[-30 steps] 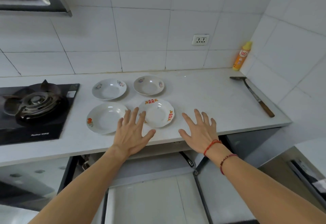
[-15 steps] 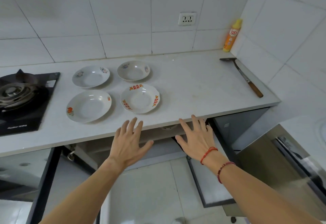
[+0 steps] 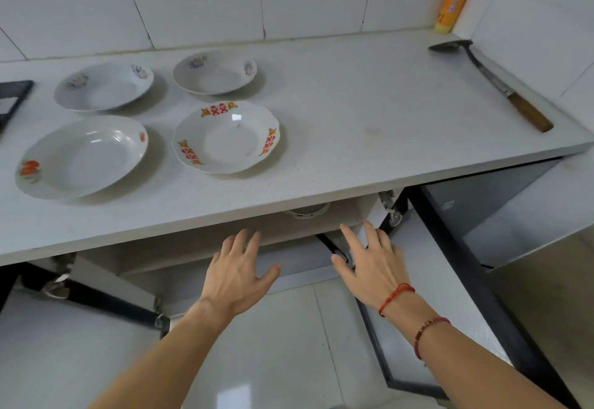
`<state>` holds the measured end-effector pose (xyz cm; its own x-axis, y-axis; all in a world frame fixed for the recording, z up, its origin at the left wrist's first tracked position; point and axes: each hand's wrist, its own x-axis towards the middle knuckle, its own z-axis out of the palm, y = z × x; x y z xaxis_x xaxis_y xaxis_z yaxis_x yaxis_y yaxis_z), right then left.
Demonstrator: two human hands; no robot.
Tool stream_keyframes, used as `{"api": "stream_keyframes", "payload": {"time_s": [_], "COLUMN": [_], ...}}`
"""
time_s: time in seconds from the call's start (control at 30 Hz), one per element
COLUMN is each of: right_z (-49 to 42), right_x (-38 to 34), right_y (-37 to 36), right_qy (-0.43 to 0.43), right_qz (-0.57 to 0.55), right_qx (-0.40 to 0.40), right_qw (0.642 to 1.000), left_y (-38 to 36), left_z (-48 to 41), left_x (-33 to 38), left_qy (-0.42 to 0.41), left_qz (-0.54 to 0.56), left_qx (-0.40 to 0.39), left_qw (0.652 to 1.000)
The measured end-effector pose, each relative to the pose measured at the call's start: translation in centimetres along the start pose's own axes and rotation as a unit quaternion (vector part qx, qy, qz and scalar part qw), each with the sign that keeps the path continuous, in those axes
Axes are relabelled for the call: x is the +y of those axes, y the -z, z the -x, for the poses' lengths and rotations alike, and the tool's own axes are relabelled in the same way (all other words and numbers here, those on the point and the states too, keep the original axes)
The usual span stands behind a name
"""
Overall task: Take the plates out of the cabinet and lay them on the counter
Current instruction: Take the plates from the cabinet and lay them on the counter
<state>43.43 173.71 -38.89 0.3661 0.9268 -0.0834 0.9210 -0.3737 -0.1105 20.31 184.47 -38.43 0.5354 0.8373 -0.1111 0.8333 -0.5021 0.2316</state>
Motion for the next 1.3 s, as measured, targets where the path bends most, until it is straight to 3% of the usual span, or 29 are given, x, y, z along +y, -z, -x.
{"api": "stream_keyframes", "payload": {"time_s": [0.43,0.7,0.9,1.0,1.17,1.3], "right_z": [-14.8,-19.5,-22.2,-24.0,-26.8,-28.4], "right_x": [3.4,4.7,5.4,5.5,5.4,5.8], "right_y": [-16.2,-21.4,-23.6,-24.0,-24.2,-24.8], "right_qy": [-0.015,-0.022,-0.022,-0.045,-0.107,-0.169], "right_qz": [-0.016,-0.064,-0.134,-0.238,-0.311,-0.444], "right_qx": [0.051,0.089,0.074,0.062,0.058,0.052], "right_qw": [0.998,0.994,0.988,0.968,0.943,0.878], "left_y": [-15.9,-20.7,-23.3,-23.9,-23.3,-24.4], "left_z": [-14.8,-20.3,-23.1,-25.3,-27.9,-30.2], "left_x": [-4.4,-5.7,-5.7,-5.6,-4.3,-4.4], "left_qy": [0.003,0.007,0.033,0.038,0.079,0.151], "left_qz": [0.062,0.123,0.196,0.258,0.367,0.418], "left_qx": [0.052,0.091,0.120,0.152,0.134,0.101], "left_qw": [0.997,0.988,0.973,0.953,0.917,0.890]}}
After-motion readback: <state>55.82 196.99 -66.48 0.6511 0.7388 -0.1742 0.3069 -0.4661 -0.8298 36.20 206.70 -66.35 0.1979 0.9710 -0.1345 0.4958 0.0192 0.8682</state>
